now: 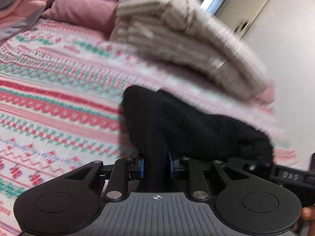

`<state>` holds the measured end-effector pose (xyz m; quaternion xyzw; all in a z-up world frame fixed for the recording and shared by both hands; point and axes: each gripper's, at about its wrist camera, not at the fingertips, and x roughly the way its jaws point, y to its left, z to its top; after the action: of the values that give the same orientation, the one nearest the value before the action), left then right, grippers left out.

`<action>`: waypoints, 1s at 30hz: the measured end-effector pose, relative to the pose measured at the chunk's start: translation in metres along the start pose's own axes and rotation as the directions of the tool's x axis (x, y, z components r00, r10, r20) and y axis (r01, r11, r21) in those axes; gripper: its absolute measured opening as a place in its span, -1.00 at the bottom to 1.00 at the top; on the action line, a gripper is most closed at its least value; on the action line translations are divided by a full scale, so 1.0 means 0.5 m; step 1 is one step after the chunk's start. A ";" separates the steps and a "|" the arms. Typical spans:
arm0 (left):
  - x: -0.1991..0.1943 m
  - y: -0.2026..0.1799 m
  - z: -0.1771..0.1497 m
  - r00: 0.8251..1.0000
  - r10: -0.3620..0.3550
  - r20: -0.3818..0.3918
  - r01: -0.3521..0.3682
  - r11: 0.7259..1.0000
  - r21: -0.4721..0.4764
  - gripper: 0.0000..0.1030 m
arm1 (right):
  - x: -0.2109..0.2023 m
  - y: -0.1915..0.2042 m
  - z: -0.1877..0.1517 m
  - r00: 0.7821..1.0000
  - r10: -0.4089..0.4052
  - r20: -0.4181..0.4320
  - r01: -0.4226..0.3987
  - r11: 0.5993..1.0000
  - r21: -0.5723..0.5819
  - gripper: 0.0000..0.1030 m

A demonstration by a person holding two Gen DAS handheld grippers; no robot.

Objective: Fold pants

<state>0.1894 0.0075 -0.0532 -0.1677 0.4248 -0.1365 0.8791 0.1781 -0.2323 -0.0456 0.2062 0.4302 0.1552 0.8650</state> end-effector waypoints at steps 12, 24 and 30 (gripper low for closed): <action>-0.024 0.015 0.008 0.998 0.052 -0.041 -0.054 0.997 -0.063 -0.46 | -0.047 0.005 0.024 0.996 -0.088 -0.008 0.087 0.993 -0.074 1.00; -0.084 -0.092 -0.004 0.994 0.039 0.104 -0.057 0.983 0.177 -0.58 | -0.112 0.106 -0.004 0.971 -0.204 0.127 0.239 0.870 -0.431 0.52; -0.008 -0.088 -0.044 0.982 0.187 -0.001 -0.182 0.958 0.223 -0.60 | -0.056 0.050 -0.026 0.969 -0.225 0.105 0.249 0.880 -0.404 0.55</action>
<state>0.1653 -0.0349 -0.0452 -0.0268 0.4302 -0.1023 0.8965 0.1491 -0.2203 -0.0211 -0.0319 0.3855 0.1301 0.9129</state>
